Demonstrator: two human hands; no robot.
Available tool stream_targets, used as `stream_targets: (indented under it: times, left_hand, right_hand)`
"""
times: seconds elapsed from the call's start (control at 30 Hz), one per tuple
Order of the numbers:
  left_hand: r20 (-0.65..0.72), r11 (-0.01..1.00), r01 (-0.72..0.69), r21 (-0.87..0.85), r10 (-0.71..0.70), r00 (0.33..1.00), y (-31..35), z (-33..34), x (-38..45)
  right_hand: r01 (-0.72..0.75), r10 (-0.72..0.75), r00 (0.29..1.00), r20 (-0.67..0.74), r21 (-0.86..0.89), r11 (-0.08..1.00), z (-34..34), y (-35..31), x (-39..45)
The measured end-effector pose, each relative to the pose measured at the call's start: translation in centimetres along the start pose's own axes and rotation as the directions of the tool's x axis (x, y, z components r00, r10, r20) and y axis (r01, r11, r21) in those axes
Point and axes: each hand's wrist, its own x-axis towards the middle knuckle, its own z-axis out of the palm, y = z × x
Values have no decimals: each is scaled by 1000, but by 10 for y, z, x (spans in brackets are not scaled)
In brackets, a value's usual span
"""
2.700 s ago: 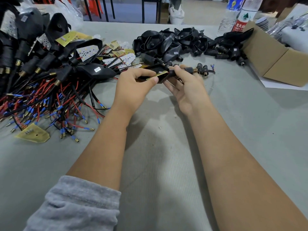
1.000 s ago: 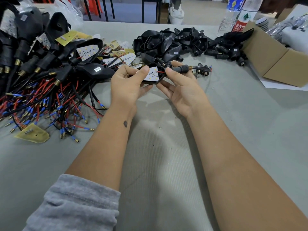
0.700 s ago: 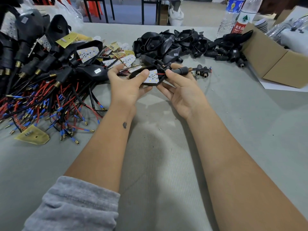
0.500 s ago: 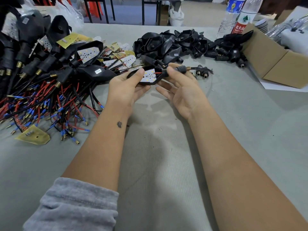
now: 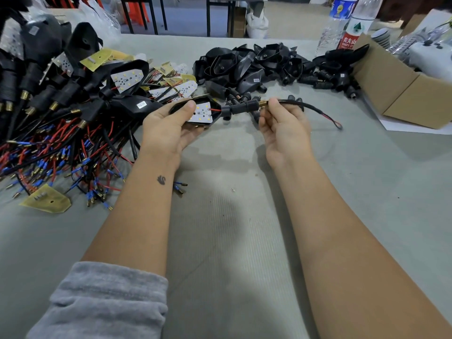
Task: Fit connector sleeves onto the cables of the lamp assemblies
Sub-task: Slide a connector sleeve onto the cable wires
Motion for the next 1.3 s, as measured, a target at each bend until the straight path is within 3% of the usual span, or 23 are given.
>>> stream_targets:
  times: [0.6,0.73,0.83,0.97,1.1,1.3]
  left_hand:
    - [-58,995,-3,-100,-2,998,1,-1,3]
    - [-122,969,2,-249,-33,992,0,6,2]
    - [-15,927,110,-357,-123,992,-4,14,-1]
    - [199,928,226,-296,-171,965,-10,30,-12]
    - [272,992,110,-59,-90,958,-23,48,-26]
    - [107,971,1,-241,25,994,-26,53,-27]
  right_hand:
    - [58,-43,992,118,-128,990,0,-2,-6]
    - [7,3,989,151,-70,997,2,1,-6]
    - [-32,36,985,168,-26,999,4,3,-6]
    - [-93,88,973,214,11,996,4,6,-5]
    - [-119,115,960,256,1,993,5,7,-4]
    - [-25,127,924,360,-275,961,5,10,-8]
